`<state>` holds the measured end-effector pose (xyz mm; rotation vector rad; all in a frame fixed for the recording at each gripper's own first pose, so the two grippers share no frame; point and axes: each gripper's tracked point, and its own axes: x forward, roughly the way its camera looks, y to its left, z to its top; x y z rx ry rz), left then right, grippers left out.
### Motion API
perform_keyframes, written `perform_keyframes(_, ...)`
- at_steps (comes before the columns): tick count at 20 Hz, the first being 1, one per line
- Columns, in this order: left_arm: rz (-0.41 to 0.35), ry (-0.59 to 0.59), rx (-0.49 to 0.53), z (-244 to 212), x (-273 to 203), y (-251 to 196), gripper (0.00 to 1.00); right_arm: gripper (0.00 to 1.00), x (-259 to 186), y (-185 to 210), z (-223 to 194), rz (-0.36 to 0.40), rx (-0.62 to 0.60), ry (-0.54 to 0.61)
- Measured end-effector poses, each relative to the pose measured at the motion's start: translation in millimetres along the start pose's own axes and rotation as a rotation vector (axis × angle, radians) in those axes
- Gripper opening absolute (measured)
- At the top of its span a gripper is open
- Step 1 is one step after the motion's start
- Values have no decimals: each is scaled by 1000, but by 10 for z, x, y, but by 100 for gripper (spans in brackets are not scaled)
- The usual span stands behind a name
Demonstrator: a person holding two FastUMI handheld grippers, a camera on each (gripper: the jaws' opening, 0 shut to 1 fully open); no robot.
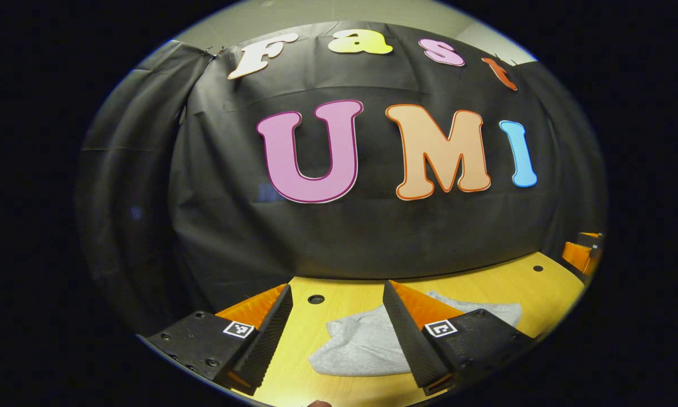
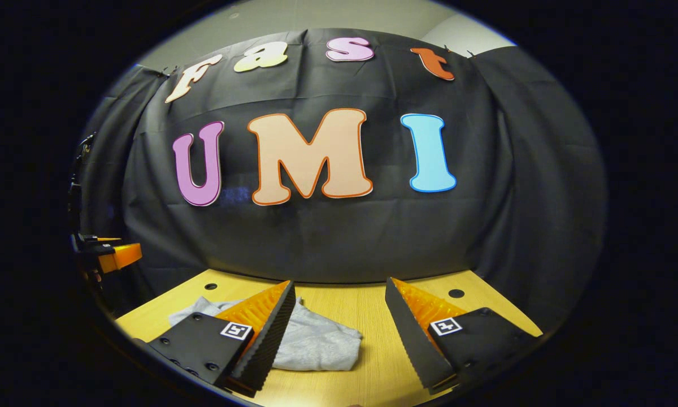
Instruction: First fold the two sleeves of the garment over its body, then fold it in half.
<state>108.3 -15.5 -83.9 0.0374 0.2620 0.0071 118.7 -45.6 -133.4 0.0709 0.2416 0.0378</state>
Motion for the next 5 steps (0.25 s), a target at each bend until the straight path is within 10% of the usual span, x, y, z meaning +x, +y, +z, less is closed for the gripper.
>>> perform_keyframes(5, 11, -27, 29, 75, -163, 35, 94, 98, -104, 169, -9, 54, -5, 2)
